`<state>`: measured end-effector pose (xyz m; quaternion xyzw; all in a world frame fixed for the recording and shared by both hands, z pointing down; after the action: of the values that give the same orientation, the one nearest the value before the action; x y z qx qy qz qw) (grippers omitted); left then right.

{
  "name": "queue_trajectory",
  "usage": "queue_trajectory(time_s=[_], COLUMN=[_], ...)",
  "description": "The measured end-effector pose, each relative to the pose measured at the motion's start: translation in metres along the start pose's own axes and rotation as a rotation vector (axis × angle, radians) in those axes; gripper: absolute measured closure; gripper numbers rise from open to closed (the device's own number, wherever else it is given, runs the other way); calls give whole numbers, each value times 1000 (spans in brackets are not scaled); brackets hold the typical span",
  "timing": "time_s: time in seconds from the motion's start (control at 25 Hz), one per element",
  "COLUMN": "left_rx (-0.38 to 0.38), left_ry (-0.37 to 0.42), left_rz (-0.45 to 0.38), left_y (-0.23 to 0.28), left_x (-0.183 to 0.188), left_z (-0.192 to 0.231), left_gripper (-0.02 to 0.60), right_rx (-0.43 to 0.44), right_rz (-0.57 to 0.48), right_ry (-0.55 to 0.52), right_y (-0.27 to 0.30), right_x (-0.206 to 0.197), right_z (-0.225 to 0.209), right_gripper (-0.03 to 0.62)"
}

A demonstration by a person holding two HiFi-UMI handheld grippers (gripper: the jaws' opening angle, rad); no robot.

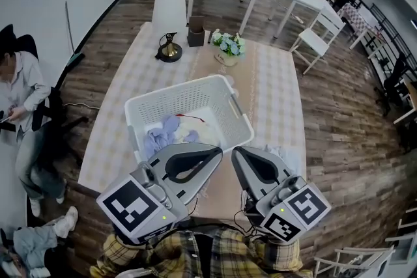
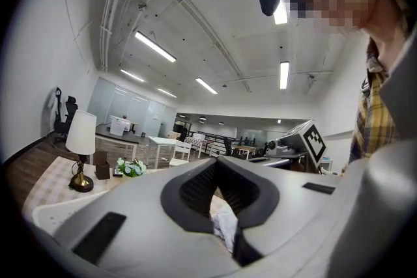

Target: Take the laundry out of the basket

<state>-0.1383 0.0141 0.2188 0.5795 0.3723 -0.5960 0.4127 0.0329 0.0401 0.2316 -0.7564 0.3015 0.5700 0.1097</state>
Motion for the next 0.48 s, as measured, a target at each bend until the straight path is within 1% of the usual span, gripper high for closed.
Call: queue_trajectory(time_s=[0.2, 0.36, 0.48], left_rx=[19, 44, 71], left_ry=[11, -7, 20], left_rz=[-11, -5, -16], left_y=[10, 19, 26], left_x=[-2, -3, 1], left_z=[-11, -23, -31], left_gripper=[569, 569, 571], right_rx=[13, 42, 61], right_rz=[2, 2, 7], right_ry=[-5, -8, -16], right_y=[-12, -20, -28], right_x=[-1, 0, 3], right_z=[-8, -16, -22], right_gripper=[585, 585, 585])
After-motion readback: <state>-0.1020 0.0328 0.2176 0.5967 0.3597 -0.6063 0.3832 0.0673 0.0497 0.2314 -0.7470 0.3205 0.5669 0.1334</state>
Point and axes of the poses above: the fingertips, and each gripper's own axes: y forward along the fingers, z to its left, x out of its top, the point moved 9 cm from there along -y, backward along the fingers, and after that the axes turned 7 degrees about y, right-handed, at the moved point
